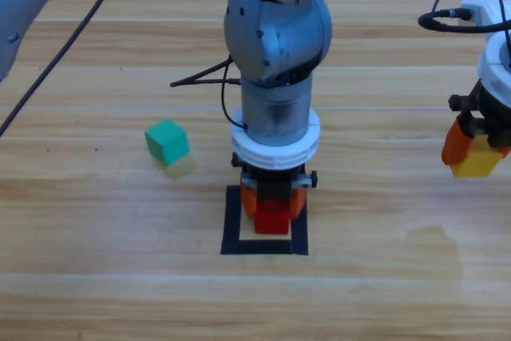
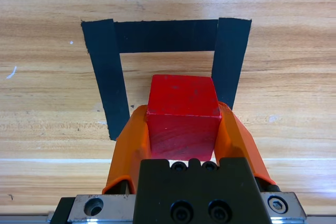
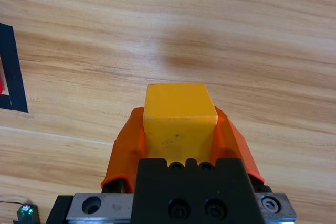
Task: Stack the blocks in the rectangular block: red at the bottom, yellow in the middle, green on top
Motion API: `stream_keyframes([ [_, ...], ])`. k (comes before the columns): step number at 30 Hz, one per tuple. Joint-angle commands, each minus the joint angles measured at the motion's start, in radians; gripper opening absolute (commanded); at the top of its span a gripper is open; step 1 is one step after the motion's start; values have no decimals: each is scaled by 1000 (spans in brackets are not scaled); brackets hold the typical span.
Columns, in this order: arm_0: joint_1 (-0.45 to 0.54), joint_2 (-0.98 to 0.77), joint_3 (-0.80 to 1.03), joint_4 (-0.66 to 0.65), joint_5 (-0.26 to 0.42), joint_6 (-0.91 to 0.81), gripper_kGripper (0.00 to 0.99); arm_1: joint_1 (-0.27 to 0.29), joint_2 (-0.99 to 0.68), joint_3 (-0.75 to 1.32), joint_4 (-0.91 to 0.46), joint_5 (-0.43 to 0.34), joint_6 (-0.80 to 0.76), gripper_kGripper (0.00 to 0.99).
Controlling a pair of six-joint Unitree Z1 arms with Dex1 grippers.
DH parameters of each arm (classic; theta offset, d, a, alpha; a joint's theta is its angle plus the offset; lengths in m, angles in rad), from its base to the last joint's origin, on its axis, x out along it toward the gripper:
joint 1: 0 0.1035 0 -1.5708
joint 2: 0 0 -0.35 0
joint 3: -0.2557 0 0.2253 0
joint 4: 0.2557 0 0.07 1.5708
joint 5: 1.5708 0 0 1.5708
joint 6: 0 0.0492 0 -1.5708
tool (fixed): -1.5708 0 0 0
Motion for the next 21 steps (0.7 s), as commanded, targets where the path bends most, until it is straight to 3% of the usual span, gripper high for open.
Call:
stream_keyframes([
  [1, -20, 61, 13, -13, -7, -6, 97, -5, 16, 30, -20, -4, 0, 14],
  [4, -21, 61, 22, -20, -10, -6, 264, -5, 18, 30, -21, -4, -2, 14],
  [6, -21, 60, 29, -22, -10, -9, 318, -5, 18, 30, -21, -4, -2, 14],
  [18, -20, -15, 142, -69, -7, -6, 342, -5, 24, 30, -21, 0, -3, 14],
  [21, -20, -12, 141, -74, -10, -8, 426, -5, 25, 30, -21, 0, -5, 14],
])
